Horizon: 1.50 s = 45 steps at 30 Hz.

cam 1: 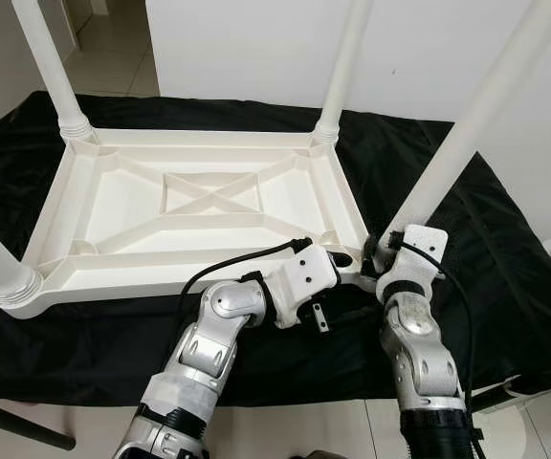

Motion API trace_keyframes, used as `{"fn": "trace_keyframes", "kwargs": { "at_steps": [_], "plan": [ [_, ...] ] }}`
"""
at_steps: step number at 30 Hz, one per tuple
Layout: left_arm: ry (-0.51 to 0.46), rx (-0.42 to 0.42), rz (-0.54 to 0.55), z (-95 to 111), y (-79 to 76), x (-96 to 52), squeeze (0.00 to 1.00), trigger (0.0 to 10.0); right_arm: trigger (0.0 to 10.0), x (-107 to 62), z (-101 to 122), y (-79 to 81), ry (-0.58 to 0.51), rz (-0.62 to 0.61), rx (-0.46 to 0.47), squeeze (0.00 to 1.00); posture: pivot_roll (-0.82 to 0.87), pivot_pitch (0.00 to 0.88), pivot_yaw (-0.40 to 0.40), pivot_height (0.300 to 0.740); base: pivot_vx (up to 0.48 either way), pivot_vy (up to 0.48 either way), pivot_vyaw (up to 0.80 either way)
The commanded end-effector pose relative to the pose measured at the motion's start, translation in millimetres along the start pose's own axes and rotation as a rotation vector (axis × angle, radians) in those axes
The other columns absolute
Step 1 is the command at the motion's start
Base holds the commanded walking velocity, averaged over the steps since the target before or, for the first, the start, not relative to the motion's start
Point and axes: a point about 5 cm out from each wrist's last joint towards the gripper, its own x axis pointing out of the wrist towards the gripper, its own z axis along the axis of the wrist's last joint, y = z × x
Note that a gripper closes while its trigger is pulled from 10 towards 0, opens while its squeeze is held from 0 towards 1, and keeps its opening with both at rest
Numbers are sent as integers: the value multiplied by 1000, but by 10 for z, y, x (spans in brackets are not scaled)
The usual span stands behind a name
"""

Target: Building children table

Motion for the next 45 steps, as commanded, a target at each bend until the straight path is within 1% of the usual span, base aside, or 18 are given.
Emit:
{"fn": "trace_keyframes", "kwargs": {
  "at_steps": [1, 4, 5, 8, 12, 17, 18, 20, 22, 30, 31, 33, 34, 36, 37, 43, 44, 45],
  "plan": [
    [3, 5, 158, -7, 61, -5, 0, 10000, 10000, -11, -43, -123, 8, 24, -24, 1000, 9, 0, -79, 740, 0, 0, 0],
    [2, 6, 160, 0, 72, -7, 0, 10000, 10000, 5, -46, -246, 1, 64, -49, 1000, 8, 0, -76, 740, 0, 0, 0],
    [2, 7, 162, 1, 79, -9, 0, 10000, 10000, 18, -33, -288, -9, 102, -53, 0, 8, 0, -76, 740, 0, 0, 0],
    [2, 8, 163, 1, 86, -10, 0, 10000, 10000, 29, -14, -316, -21, 144, -48, 0, 5, 0, -72, 740, 0, 0, 0],
    [-4, 15, 158, 14, 90, 1, 0, 10000, 10000, 95, 76, -402, -75, 342, -97, 0, -1, 0, -64, 740, 0, 0, 0],
    [-5, 18, 156, 23, 101, 15, 0, 10000, 10000, 162, 128, -383, -79, 499, -131, 0, 3, 0, -61, 740, 0, 0, 0],
    [-5, 18, 156, 23, 101, 15, 0, 10000, 10000, 162, 128, -383, -79, 499, -131, 0, 3, 0, -61, 740, 0, 0, 0],
    [-5, 20, 157, 31, 115, 15, 0, 10000, 10000, 197, 134, -346, -66, 607, -146, 0, 11, 0, -62, 740, 0, 0, 0],
    [-3, 22, 162, 33, 125, 9, 0, 10000, 10000, 220, 133, -319, -64, 663, -163, 0, 17, 0, -63, 740, 0, 0, 0],
    [-2, 24, 169, 39, 134, -3, 0, 10000, 9843, 280, 91, -286, -36, 761, -194, 0, 29, 0, -67, 740, 0, 0, 0],
    [-1, 25, 172, 39, 137, -5, 0, 10000, 4235, 290, 58, -288, -15, 791, -204, 0, 29, 0, -68, 740, 0, 0, 0],
    [-1, 25, 173, 39, 139, -6, 0, 10000, 4235, 294, 36, -292, 0, 810, -208, 0, 29, 0, -68, 740, 0, 0, 0],
    [-1, 25, 174, 39, 141, -5, 0, 10000, 1647, 296, 13, -300, 14, 823, -218, 0, 29, 0, -69, 740, 0, 0, 0],
    [-1, 25, 174, 39, 141, -5, 0, 10000, 1647, 296, 13, -300, 14, 823, -218, 0, 29, 0, -69, 740, 0, 0, 0],
    [-1, 25, 174, 40, 142, -3, 0, 10000, 0, 296, -4, -311, 26, 829, -216, 0, 29, 0, -71, 740, 0, 0, 0],
    [-5, 23, 177, 43, 142, 3, 0, 10000, 0, 284, -76, -370, 55, 844, -204, 0, 22, 0, -70, 740, 0, 0, 0],
    [-5, 23, 177, 45, 140, 4, 0, 10000, 2078, 278, -86, -375, 59, 841, -199, 0, 22, 0, -71, 740, 0, 0, 0],
    [-6, 23, 177, 45, 139, 6, 0, 10000, 2078, 274, -93, -377, 60, 839, -195, 0, 22, 0, -71, 740, 0, 0, 0]
  ]
}}
